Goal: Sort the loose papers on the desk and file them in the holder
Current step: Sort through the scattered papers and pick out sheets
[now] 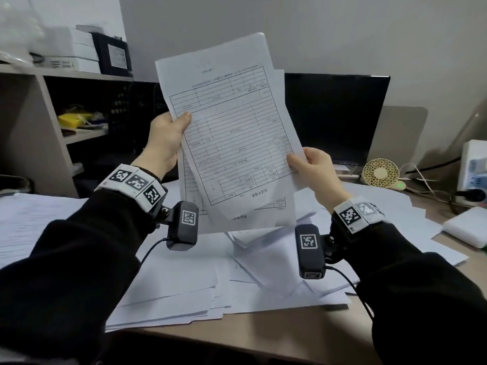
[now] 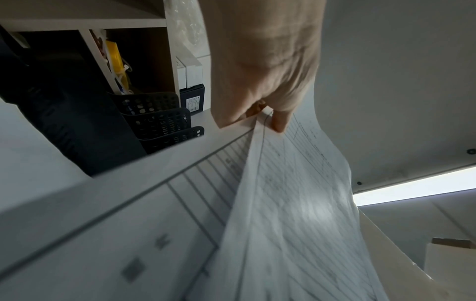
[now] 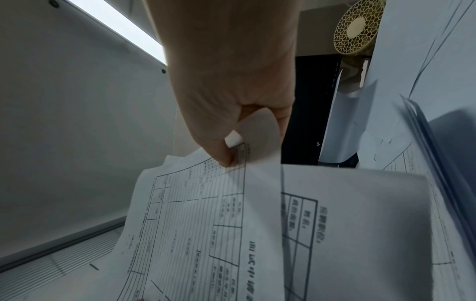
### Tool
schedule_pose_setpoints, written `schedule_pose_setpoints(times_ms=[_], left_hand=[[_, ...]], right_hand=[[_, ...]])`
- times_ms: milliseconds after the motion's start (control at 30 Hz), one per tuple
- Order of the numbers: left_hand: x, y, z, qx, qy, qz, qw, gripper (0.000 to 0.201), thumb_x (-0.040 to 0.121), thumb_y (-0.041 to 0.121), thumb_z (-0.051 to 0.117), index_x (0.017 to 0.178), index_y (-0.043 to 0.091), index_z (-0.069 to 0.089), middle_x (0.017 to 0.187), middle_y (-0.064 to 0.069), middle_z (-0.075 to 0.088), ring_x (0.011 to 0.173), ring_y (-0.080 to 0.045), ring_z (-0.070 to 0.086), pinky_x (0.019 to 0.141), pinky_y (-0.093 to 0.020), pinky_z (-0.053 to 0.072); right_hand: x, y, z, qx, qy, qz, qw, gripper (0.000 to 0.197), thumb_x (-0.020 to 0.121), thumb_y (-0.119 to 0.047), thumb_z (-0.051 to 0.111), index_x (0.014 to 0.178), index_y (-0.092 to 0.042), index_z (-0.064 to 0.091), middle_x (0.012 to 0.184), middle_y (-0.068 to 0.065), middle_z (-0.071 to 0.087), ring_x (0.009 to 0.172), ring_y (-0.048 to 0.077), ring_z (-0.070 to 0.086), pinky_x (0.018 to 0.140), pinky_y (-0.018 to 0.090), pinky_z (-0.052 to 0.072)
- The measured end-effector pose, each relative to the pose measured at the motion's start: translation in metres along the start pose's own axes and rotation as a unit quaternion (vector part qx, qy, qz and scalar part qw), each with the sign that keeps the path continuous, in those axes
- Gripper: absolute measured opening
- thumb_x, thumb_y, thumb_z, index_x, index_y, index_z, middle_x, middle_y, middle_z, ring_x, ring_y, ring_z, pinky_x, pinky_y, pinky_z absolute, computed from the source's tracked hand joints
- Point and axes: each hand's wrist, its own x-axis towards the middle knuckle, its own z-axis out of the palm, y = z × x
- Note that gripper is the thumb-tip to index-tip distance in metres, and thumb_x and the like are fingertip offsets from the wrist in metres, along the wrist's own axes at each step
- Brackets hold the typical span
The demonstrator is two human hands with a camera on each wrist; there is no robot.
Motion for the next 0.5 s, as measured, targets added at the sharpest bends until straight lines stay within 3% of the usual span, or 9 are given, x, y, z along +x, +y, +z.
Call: schedule_pose_setpoints(times_ms=[133, 233, 300, 400, 500], left_hand=[[0.002, -0.003, -0.003, -0.016, 0.02, -0.001, 1.0, 0.018, 0.099, 0.006, 0.046, 0.096, 0.015, 0.062, 0.097, -0.001, 0.068, 0.086, -0.013, 0.068, 0.069, -0.027, 0.057], [0.005, -0.006, -0.006, -0.036, 0.033, 0.001, 0.999, 0.02, 0.099, 0.004, 0.045, 0.098, 0.015, 0.062, 0.101, -0.002, 0.068, 0.094, -0.016, 0.067, 0.077, -0.03, 0.057], [0.006, -0.008, -0.005, -0.06, 0.046, 0.003, 0.997, 0.02, 0.098, 0.001, 0.045, 0.1, 0.013, 0.062, 0.102, -0.004, 0.067, 0.096, -0.018, 0.067, 0.082, -0.033, 0.057], [0.009, -0.011, -0.001, -0.1, 0.093, -0.003, 0.991, 0.022, 0.095, -0.005, 0.045, 0.107, 0.005, 0.061, 0.102, -0.008, 0.067, 0.097, -0.021, 0.067, 0.086, -0.036, 0.056], [0.01, -0.013, 0.01, -0.142, 0.153, -0.036, 0.977, 0.028, 0.09, -0.012, 0.044, 0.104, 0.006, 0.062, 0.102, -0.012, 0.067, 0.098, -0.028, 0.067, 0.087, -0.045, 0.056]], right_hand=[[-0.003, 0.002, 0.001, 0.011, -0.048, 0.021, 0.999, 0.018, 0.089, -0.006, 0.059, 0.104, -0.006, 0.067, 0.097, 0.005, 0.074, 0.081, 0.014, 0.07, 0.065, 0.025, 0.058], [-0.007, 0.009, 0.002, 0.012, -0.086, 0.047, 0.995, 0.016, 0.089, -0.009, 0.06, 0.103, -0.008, 0.069, 0.1, 0.008, 0.074, 0.088, 0.019, 0.07, 0.076, 0.034, 0.058], [-0.006, 0.017, 0.002, 0.033, -0.076, 0.078, 0.993, 0.015, 0.087, -0.013, 0.065, 0.102, -0.009, 0.068, 0.099, 0.007, 0.073, 0.089, 0.021, 0.07, 0.078, 0.033, 0.059], [-0.005, 0.025, 0.0, 0.156, -0.047, 0.151, 0.975, 0.009, 0.086, -0.014, 0.069, 0.09, -0.009, 0.063, 0.089, 0.008, 0.067, 0.074, 0.018, 0.067, 0.082, 0.034, 0.058], [-0.006, 0.027, 0.002, 0.256, -0.055, 0.181, 0.948, 0.006, 0.09, -0.017, 0.065, 0.09, -0.011, 0.063, 0.083, 0.004, 0.069, 0.073, 0.015, 0.07, 0.073, 0.028, 0.06]])
